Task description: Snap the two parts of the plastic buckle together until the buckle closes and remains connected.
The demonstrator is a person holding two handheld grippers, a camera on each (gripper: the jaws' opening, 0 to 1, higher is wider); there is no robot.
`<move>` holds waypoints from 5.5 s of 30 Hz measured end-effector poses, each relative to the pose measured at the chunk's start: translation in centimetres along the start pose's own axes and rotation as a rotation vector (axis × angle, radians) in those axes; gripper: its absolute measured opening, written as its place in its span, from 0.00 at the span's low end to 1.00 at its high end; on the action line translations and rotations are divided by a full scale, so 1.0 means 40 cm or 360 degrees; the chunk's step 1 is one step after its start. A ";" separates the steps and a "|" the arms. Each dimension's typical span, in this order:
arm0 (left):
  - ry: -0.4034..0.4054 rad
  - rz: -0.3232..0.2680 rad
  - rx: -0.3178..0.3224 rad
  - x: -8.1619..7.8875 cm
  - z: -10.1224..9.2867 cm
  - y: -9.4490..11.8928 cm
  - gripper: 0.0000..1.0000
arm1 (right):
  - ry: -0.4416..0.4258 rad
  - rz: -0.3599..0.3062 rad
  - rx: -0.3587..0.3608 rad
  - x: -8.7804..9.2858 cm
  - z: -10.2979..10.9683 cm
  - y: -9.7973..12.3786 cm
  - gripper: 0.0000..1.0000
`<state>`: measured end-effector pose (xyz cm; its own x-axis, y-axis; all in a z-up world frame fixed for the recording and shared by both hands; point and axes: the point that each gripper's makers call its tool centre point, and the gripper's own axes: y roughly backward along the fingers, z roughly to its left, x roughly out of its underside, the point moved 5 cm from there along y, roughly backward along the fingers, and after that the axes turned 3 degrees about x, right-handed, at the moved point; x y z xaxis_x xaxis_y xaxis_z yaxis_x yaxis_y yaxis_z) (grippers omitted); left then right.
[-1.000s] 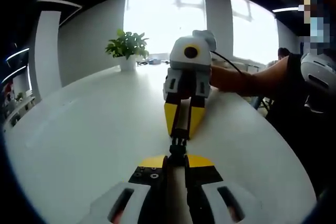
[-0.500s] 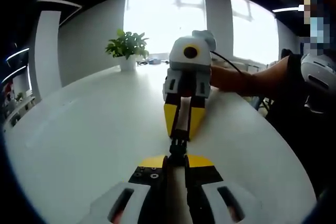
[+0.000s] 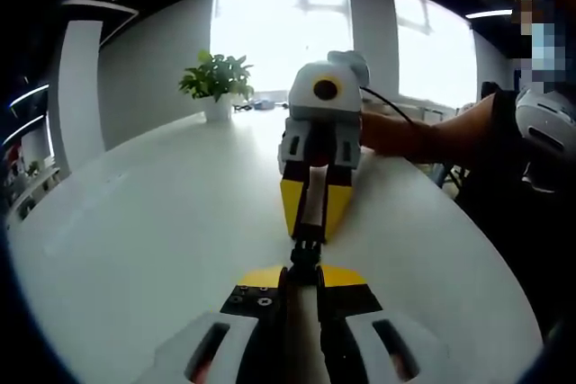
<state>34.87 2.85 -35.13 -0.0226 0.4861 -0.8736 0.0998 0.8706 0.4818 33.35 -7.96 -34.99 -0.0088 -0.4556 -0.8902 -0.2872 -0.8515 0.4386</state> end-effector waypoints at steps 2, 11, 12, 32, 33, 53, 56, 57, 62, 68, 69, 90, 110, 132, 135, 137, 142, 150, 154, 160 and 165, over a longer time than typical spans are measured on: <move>0.0000 0.0001 0.0005 -0.001 -0.004 -0.003 0.11 | -0.0002 0.0000 -0.0003 0.000 0.002 0.000 0.11; -0.0010 0.0005 0.0005 0.001 -0.006 -0.005 0.11 | -0.0010 0.0002 -0.0008 0.003 0.007 0.001 0.11; -0.0010 0.0005 0.0005 0.001 -0.006 -0.005 0.11 | -0.0012 0.0002 -0.0009 0.004 0.007 0.001 0.11; -0.0049 0.0011 0.0001 -0.013 -0.018 -0.026 0.10 | -0.0023 0.0000 -0.0028 0.003 0.016 0.000 0.11; -0.0049 0.0008 0.0002 -0.012 -0.016 -0.026 0.10 | -0.0024 0.0000 -0.0028 0.002 0.019 0.000 0.11; -0.0059 0.0004 0.0005 -0.013 -0.006 -0.028 0.09 | -0.0018 0.0005 -0.0034 -0.004 0.008 0.006 0.11; -0.0060 0.0003 0.0006 -0.013 -0.009 -0.028 0.09 | -0.0018 0.0005 -0.0033 -0.004 0.007 0.006 0.10; -0.0060 0.0003 0.0006 -0.013 -0.009 -0.029 0.09 | -0.0019 0.0005 -0.0033 -0.004 0.007 0.006 0.10; -0.0065 0.0003 0.0011 -0.013 -0.013 -0.028 0.09 | -0.0024 0.0013 -0.0034 -0.005 0.005 0.006 0.10; -0.0095 -0.0001 0.0009 -0.015 -0.016 -0.029 0.09 | -0.0014 0.0016 -0.0036 -0.005 0.004 0.008 0.10; -0.0095 -0.0003 0.0010 -0.015 -0.016 -0.029 0.09 | -0.0012 0.0015 -0.0036 -0.005 0.003 0.008 0.10; -0.0085 -0.0018 0.0015 -0.019 -0.026 -0.049 0.09 | 0.0016 0.0013 -0.0049 -0.002 0.001 -0.006 0.10; -0.0084 -0.0020 0.0009 -0.017 -0.066 -0.050 0.09 | 0.0020 0.0010 -0.0043 -0.003 0.008 -0.013 0.11; -0.0129 -0.0196 -0.0135 -0.043 -0.043 -0.057 1.00 | 0.0034 -0.0005 -0.0059 -0.007 0.024 -0.015 0.11; -0.0119 -0.0210 -0.0148 -0.044 -0.049 -0.055 1.00 | 0.0034 -0.0007 -0.0060 -0.006 0.024 -0.014 0.11; -0.0110 -0.0195 -0.0155 -0.037 -0.031 -0.051 1.00 | 0.0033 -0.0006 -0.0060 -0.006 0.024 -0.014 0.11; -0.0104 -0.0172 -0.0168 -0.031 -0.011 -0.049 1.00 | 0.0034 -0.0007 -0.0060 -0.009 0.023 -0.012 0.11; -0.0046 -0.0404 -0.0314 -0.086 0.032 0.005 1.00 | -0.0013 -0.0013 -0.0057 -0.013 0.021 -0.019 0.11; -0.0067 -0.0407 -0.0470 -0.093 0.061 0.039 1.00 | -0.0038 -0.0019 -0.0034 -0.020 0.012 -0.015 0.11; -0.0001 -0.0299 -0.0533 -0.062 0.098 0.045 1.00 | -0.0019 0.0006 -0.0008 -0.017 0.003 -0.011 0.11; 0.0015 -0.0324 -0.0578 -0.072 0.092 0.053 1.00 | -0.0023 0.0011 0.0032 -0.016 -0.005 -0.008 0.11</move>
<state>38.81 3.02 -31.85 -0.0147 0.3004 -0.9537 -0.2647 0.9186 0.2934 33.65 -7.47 -34.53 -0.0247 -0.4574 -0.8889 -0.3066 -0.8429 0.4422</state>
